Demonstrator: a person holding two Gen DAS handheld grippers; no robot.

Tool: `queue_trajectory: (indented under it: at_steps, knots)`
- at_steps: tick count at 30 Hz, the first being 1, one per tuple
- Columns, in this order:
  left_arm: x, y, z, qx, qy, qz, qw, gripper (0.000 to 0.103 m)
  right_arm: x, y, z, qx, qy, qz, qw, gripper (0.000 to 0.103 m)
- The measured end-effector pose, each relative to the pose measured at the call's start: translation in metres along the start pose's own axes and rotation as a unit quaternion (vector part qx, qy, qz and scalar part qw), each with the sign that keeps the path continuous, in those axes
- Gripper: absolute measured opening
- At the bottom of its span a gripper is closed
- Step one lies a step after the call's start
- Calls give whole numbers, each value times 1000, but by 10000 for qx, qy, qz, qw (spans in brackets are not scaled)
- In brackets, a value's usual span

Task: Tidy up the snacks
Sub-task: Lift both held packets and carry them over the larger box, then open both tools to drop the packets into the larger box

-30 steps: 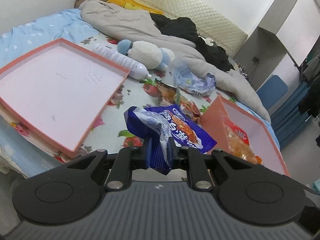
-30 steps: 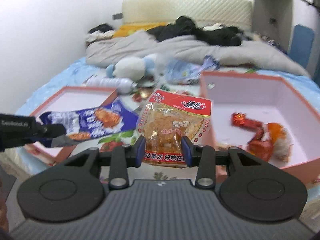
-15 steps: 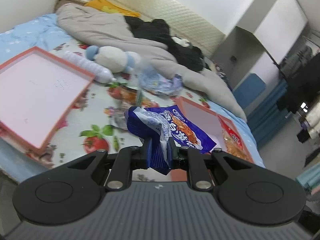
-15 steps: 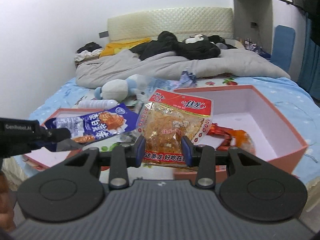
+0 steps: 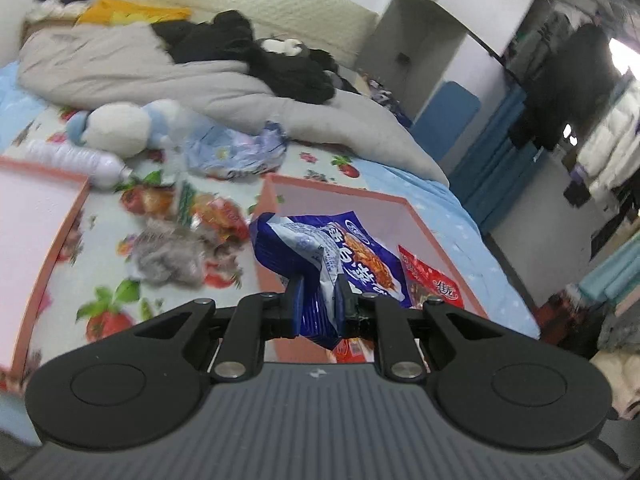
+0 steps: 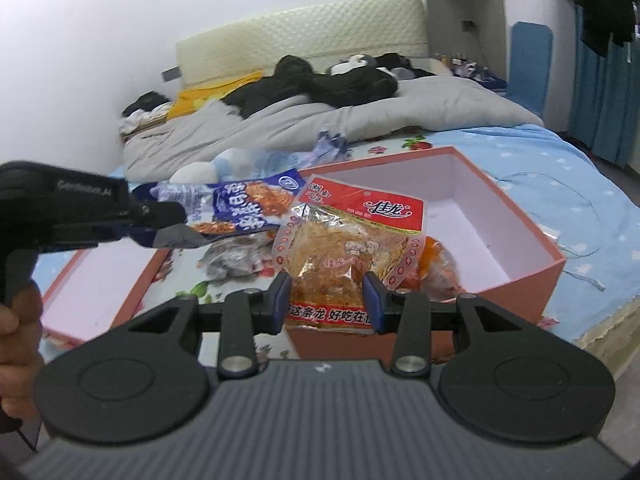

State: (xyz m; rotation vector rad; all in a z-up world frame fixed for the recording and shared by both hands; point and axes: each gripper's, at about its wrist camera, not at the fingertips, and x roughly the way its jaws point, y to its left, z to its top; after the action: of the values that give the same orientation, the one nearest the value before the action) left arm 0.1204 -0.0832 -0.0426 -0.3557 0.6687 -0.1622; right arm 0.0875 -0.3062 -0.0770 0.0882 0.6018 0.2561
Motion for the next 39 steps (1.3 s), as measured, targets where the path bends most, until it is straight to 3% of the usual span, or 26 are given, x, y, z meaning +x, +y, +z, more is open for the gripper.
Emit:
queue_trajectory:
  at_steps: [7, 10, 18, 22, 28, 36, 39]
  knots:
    - [60, -36, 32, 670, 136, -152, 9975, 18, 32, -44, 22, -37, -15, -240, 9997, 42]
    - [91, -44, 43, 775, 289, -164, 9964, 18, 54, -65, 29, 24, -32, -433, 9991, 42]
    - [191, -48, 44, 968, 828, 158, 9917, 18, 130, -102, 27, 269, 460, -345, 9980, 43]
    - [223, -44, 48, 935, 1170, 146, 9886, 18, 153, -112, 31, 202, 624, -360, 9972, 43]
    - [249, -43, 47, 942, 1479, 241, 9842, 19, 172, -118, 37, 104, 839, -276, 9960, 44]
    - [247, -43, 37, 889, 1465, 375, 9845, 19, 179, -123, 31, 136, 1010, -226, 9945, 47]
    - [244, -39, 37, 804, 1480, 379, 9850, 23, 176, -123, 31, 197, 999, -242, 9945, 55]
